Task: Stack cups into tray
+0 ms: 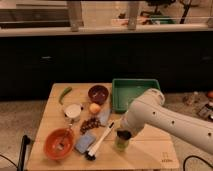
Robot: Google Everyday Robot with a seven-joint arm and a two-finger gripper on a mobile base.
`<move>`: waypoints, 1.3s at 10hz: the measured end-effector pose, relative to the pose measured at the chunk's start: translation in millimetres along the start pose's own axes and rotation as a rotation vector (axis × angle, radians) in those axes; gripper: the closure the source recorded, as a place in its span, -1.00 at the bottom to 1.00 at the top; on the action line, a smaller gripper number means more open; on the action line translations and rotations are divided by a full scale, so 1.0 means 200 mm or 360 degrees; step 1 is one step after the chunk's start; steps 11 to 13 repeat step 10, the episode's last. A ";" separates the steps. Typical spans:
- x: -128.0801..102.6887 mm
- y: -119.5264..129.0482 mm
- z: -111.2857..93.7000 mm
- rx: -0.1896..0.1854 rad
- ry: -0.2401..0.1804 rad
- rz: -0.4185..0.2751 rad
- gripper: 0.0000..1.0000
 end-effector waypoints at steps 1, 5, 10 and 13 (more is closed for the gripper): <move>0.00 -0.01 0.01 -0.0006 -0.0003 0.0004 0.57; 0.01 -0.02 0.07 -0.0063 -0.0015 0.0017 -0.27; 0.01 0.01 0.12 -0.0113 -0.0029 0.0045 -0.60; 0.01 0.01 0.12 -0.0113 -0.0029 0.0045 -0.60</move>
